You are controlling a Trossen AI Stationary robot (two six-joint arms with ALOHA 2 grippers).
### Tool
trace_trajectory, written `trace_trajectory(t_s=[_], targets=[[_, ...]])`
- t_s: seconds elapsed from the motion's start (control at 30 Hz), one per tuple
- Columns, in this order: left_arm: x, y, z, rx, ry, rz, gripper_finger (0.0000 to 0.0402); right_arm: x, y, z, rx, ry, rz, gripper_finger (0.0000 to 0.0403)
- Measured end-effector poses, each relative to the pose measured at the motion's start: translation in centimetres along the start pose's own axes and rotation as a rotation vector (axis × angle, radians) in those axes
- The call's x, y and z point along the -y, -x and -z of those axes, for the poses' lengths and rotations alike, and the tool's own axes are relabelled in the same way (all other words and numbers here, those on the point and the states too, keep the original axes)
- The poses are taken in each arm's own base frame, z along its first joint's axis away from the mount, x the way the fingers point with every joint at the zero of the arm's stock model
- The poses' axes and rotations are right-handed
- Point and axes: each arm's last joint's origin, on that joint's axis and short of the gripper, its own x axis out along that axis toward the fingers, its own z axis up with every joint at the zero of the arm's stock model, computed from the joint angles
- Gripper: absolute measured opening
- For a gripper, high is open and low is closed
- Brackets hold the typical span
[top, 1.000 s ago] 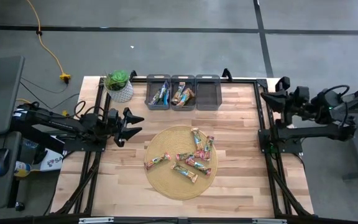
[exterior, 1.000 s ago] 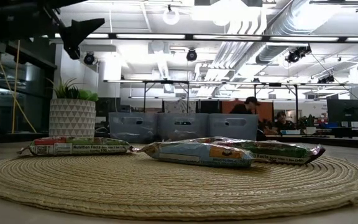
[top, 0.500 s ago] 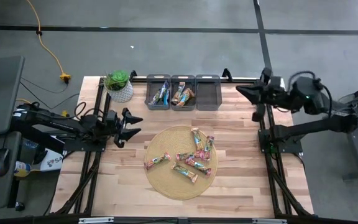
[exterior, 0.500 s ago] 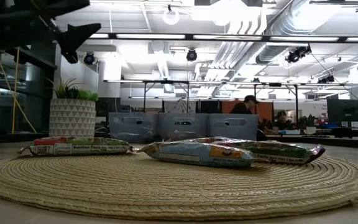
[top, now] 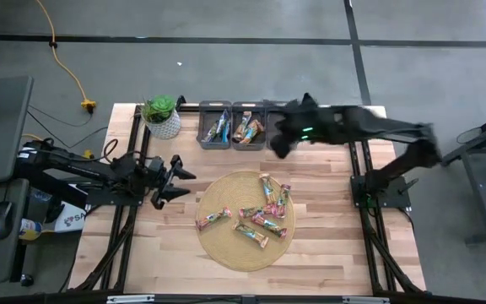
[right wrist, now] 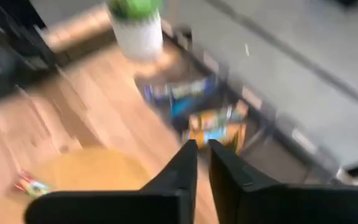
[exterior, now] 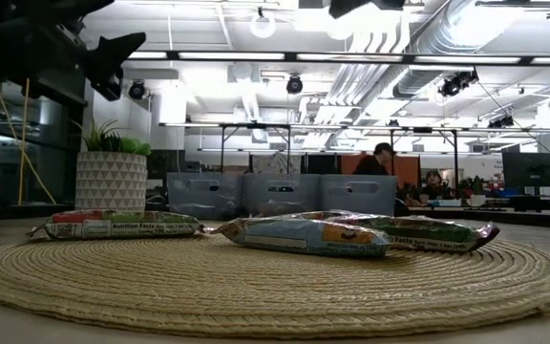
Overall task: Pick and place Granola Bars by type
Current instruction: Put the yellow granola bar into the middle black bin
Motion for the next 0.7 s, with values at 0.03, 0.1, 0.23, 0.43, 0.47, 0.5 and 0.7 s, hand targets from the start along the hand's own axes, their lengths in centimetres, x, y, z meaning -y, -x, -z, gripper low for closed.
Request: trace_trajectory(t_s=[0.03, 0.1, 0.23, 0.43, 0.47, 0.5, 0.7], targets=[[0.0, 0.0, 0.0, 0.000, -0.006, 0.005, 0.0248, -0.5, -1.2, 0.2, -0.045, -0.008, 0.014, 0.0040], [0.0, 0.0, 0.0, -0.001, -0.009, 0.008, 0.0248, -1.5, -3.4, 0.9, -0.131, -0.033, 0.025, 0.0066], [0.0, 0.0, -0.1, 0.007, -0.012, 0.011, 0.0248, -2.9, -7.1, 2.5, -0.280, -0.097, 0.029, 0.0120], [0.1, 0.0, 0.0, 0.003, -0.012, 0.016, 0.0248, -3.2, -11.4, 5.4, -0.485, -0.235, 0.133, 0.0181], [0.1, 0.0, 0.0, 0.003, -0.012, 0.016, 0.0248, -3.1, -12.1, 5.8, -0.517, -0.270, 0.148, 0.0188], [0.1, 0.0, 0.0, 0.003, -0.012, 0.017, 0.0248, -3.0, -12.7, 6.3, -0.547, -0.297, 0.161, 0.0193], [0.1, 0.0, 0.0, 0.002, -0.011, 0.017, 0.0248, -2.7, -14.9, 8.3, -0.600, -0.322, 0.219, 0.0201]])
